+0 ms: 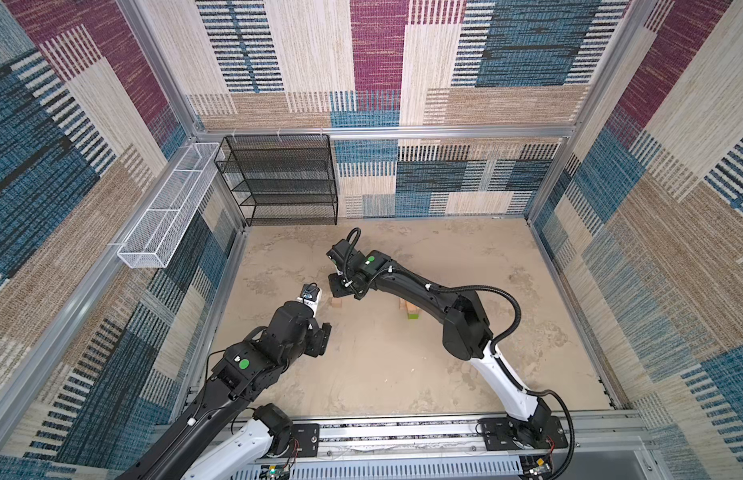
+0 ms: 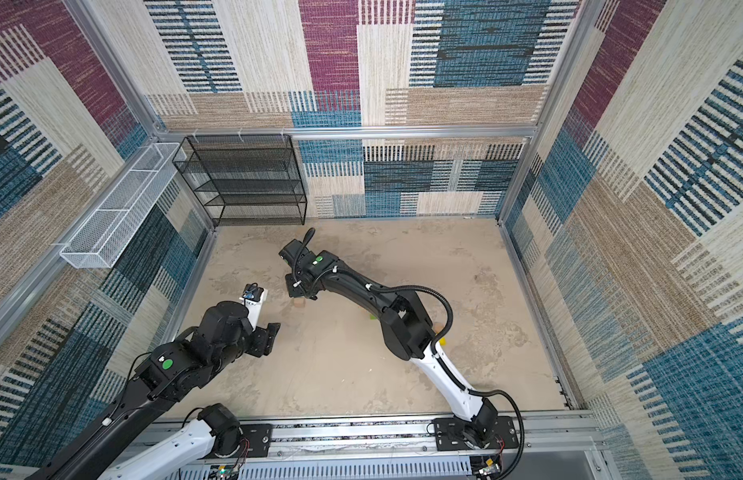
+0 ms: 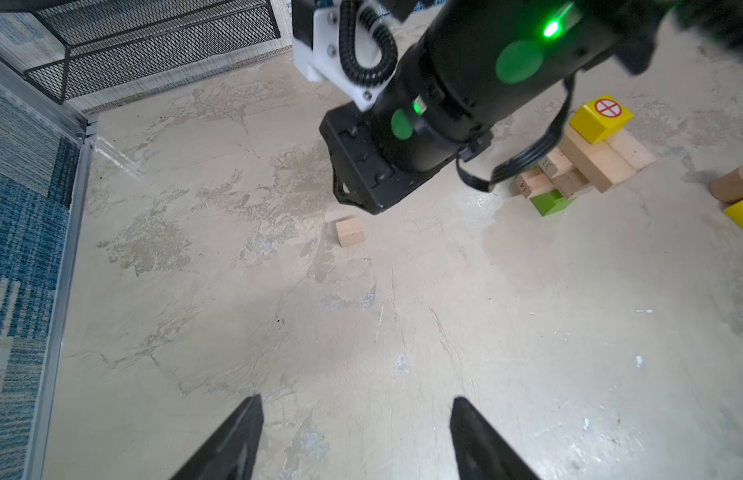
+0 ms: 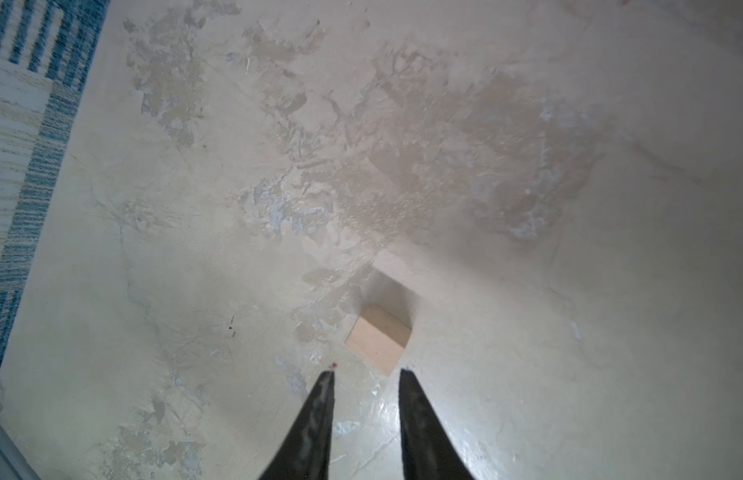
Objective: Build the wood block tower
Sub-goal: 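Lift the right gripper off the stack and reach toward the small wooden cube, then lower the right gripper around the small wooden cube and close on it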
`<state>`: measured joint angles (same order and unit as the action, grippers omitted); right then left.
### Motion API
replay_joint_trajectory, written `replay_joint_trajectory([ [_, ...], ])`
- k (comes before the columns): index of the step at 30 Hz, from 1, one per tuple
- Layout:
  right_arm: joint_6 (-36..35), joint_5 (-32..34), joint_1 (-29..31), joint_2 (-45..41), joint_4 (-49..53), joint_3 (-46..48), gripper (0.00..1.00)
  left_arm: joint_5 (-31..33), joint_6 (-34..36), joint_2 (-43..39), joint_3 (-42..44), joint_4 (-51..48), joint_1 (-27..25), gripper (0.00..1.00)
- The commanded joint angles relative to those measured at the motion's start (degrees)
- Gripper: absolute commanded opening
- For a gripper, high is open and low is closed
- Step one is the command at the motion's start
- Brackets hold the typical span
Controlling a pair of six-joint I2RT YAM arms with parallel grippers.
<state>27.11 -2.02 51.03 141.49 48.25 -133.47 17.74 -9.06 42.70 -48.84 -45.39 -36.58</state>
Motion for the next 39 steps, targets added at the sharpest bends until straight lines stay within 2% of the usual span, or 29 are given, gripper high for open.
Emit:
replay_joint_trajectory([
  [1, -0.1, -2.4, 0.2, 2.9, -3.7, -2.5, 0.30, 1.1, 1.6, -0.1, 0.3, 1.8, 0.1, 0.76],
  [12, -1.5, -3.7, 0.5, 5.7, -3.4, -2.1, 0.31, 1.3, 1.7, 0.1, 0.5, 2.1, 0.1, 0.76],
  [35, -1.7, -0.9, 3.6, -0.2, -1.6, 7.3, 0.30, 1.4, 1.5, -0.3, 0.6, 2.1, 0.4, 0.76],
  [39, -3.1, 0.3, 4.4, 0.1, -1.2, 7.1, 0.33, 1.5, 1.5, -0.3, 0.5, 2.1, 0.4, 0.76],
])
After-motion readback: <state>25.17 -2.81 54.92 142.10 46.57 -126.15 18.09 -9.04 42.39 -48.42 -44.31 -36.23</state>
